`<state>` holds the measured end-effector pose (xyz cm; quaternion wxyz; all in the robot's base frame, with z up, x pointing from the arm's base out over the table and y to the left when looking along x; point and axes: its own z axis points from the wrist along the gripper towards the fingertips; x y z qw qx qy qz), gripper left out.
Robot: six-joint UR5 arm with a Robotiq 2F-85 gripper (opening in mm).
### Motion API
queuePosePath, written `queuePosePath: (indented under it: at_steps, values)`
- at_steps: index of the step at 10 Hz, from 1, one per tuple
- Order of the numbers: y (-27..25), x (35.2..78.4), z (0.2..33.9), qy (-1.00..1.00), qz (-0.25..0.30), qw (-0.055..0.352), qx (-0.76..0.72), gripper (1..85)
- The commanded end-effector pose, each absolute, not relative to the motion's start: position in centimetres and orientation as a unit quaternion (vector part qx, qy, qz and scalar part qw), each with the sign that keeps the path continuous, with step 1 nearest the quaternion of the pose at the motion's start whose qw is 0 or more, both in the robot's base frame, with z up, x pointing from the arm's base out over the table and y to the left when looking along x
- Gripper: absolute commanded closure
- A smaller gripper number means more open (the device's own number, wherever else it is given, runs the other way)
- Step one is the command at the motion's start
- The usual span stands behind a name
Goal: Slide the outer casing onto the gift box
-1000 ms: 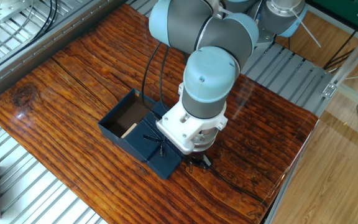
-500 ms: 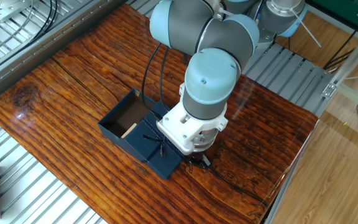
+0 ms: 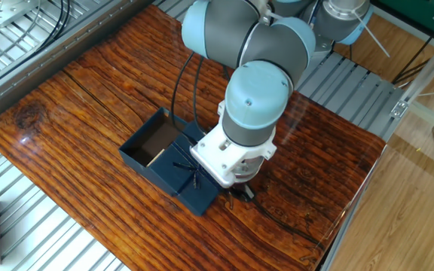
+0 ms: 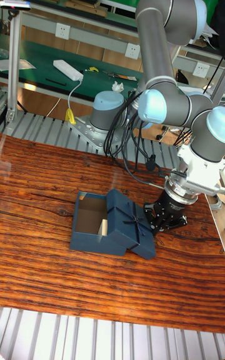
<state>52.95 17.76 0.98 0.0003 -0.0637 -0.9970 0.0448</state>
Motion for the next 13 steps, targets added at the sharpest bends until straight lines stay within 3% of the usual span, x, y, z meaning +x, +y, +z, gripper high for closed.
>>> queuePosePath:
  at_steps: [1, 7, 13]
  values:
    - [17.6, 52.6, 0.9, -0.996, 0.049, 0.009, -0.068, 84.7]
    - [15.9, 52.2, 1.8, -0.992, 0.109, 0.022, -0.052, 84.7]
    - [15.0, 52.1, 2.2, -0.991, 0.122, 0.022, -0.04, 84.7]
